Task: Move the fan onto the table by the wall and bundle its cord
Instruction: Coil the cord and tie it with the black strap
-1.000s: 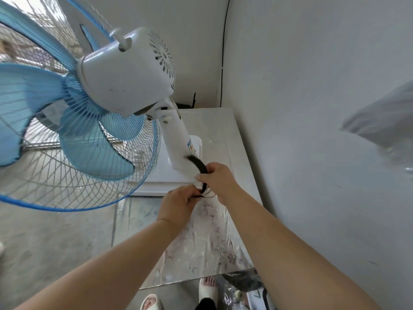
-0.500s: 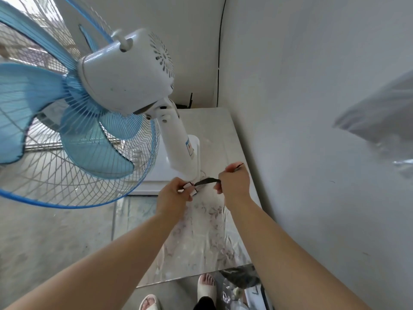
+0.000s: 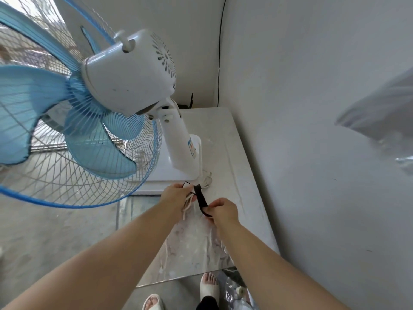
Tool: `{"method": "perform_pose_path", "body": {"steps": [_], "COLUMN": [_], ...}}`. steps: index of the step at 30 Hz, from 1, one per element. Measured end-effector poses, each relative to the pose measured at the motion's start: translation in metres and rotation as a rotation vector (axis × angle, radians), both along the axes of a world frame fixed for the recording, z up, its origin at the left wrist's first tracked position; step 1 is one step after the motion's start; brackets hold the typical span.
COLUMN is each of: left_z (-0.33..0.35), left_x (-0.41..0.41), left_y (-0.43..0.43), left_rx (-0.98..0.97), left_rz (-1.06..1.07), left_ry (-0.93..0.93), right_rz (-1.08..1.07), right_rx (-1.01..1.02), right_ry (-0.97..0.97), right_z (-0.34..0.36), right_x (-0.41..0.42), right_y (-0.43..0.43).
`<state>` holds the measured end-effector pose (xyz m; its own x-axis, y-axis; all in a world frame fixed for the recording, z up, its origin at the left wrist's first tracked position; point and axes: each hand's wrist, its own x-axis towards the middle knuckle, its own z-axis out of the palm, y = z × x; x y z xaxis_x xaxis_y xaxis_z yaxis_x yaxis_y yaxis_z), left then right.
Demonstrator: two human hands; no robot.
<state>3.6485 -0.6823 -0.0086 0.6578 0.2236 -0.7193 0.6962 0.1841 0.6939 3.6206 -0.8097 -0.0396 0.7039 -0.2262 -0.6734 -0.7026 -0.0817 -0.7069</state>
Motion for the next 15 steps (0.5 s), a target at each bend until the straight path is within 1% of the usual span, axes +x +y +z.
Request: {"method": "perform_pose_path", "body": {"steps": [2,4,6,7,8,11,12,13,14,15], "left_z": [0.002,0.008,0.010,0.010,0.007,-0.001,0.000,0.000,0.000,0.000], "left_x": [0.002,0.004,0.005,0.005,0.005,0.004,0.004,0.003,0.002,0.001], "left_y": [-0.001,-0.004,-0.006,-0.005,-0.004,0.003,0.005,0.007,0.007,0.008], "left_rx": [-0.078,-0.192,-0.261,-0.262,-0.218,0.162,0.268,0.380,0.524,0.675], "left_rz": [0.048,0.095,0.100,0.089,0.054,-0.180,-0.236,-0.290,-0.372,-0.462], "left_ry": [0.024,0.061,0.084,0.076,0.055,-0.079,-0.141,-0.222,-0.328,-0.444], "right_rz": [0.097,0.130,0.043,-0.001,-0.013,-0.046,-0.089,-0.140,-0.191,-0.197], "right_rx": [-0.142,-0.176,-0.031,0.053,0.096,0.071,0.023,-0.072,-0.191,-0.289], "right_ry": [0.021,0.064,0.104,0.116,0.123,0.131,0.082,-0.014,-0.154,-0.313], "right_z": [-0.004,-0.007,-0.008,-0.008,-0.005,0.005,0.007,0.009,0.013,0.019], "right_x": [0.007,0.012,0.020,0.023,0.026,0.031,0.031,0.031,0.030,0.032], "right_y": [0.007,0.017,0.027,0.030,0.031,0.026,0.023,0.018,0.011,0.006]}}
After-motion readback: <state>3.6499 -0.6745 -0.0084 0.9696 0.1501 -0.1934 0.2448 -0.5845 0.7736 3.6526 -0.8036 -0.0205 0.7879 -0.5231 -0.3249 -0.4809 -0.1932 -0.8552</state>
